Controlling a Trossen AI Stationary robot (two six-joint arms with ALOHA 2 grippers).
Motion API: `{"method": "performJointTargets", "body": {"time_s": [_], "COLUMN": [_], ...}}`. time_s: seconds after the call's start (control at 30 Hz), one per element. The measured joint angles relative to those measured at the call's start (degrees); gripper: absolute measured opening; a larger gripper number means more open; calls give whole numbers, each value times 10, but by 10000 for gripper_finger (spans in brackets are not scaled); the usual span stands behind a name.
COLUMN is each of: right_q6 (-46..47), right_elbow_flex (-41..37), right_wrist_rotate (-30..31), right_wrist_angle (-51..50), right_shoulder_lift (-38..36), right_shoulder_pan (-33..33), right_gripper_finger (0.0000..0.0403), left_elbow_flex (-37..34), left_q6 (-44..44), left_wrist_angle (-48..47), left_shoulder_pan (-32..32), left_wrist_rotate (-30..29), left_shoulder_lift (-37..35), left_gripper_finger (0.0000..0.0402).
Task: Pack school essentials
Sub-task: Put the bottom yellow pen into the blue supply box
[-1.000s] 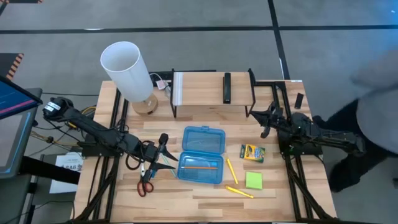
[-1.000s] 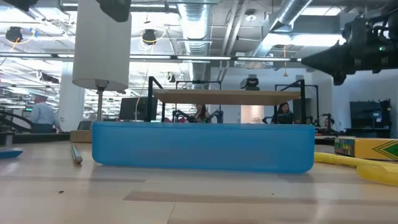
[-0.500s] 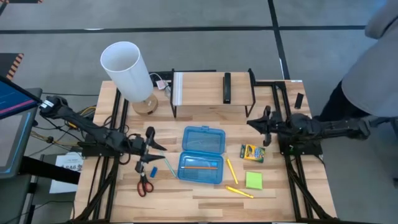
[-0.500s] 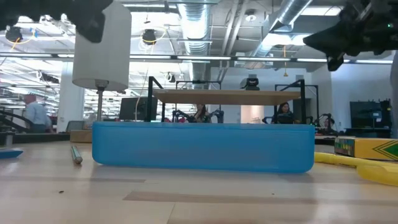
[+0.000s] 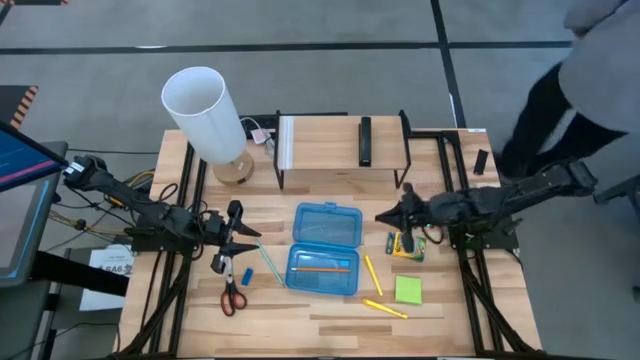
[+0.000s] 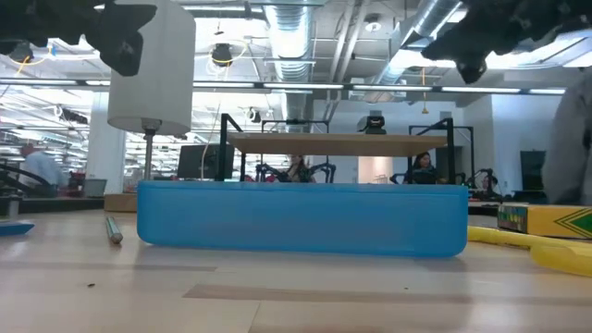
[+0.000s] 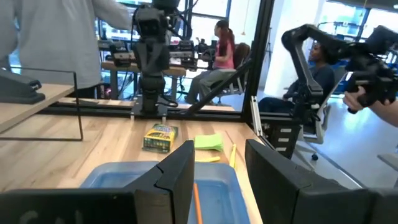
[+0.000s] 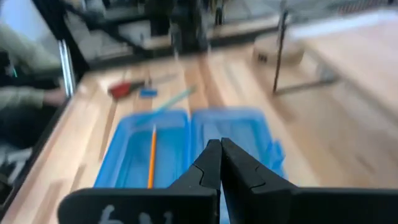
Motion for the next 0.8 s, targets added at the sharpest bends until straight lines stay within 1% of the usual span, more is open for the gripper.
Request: {"method": "performJointTargets", "body": {"time_s": [0.13, 0.23, 0.33, 0.43, 0.53, 0.67, 0.8], "right_q6": [54, 125, 206, 230, 251, 260, 270], "right_elbow_flex": [45, 68, 77, 78, 78, 78, 109], "right_wrist_rotate": [0, -2, -24, -37, -56, -90, -104], "right_wrist_angle": [-72, -118, -142, -146, -148, -135, -142], "right_shoulder_lift": [76, 123, 161, 196, 228, 270, 309], "right_shoulder_pan": [27, 46, 62, 82, 101, 121, 143], "right_gripper_finger": [32, 32, 36, 48, 67, 108, 152], "left_elbow_flex": [0, 0, 0, 0, 0, 0, 0], "left_q6": [0, -1, -1, -3, -11, -13, -13], "left_wrist_angle": [-3, -7, -10, -10, -10, -10, -9], "left_shoulder_pan": [0, 0, 0, 0, 0, 0, 0], "left_wrist_rotate": [0, 0, 0, 0, 0, 0, 0], "left_shoulder_lift": [0, 0, 0, 0, 0, 0, 0], "left_gripper_finger": [130, 130, 130, 130, 130, 130, 130]}}
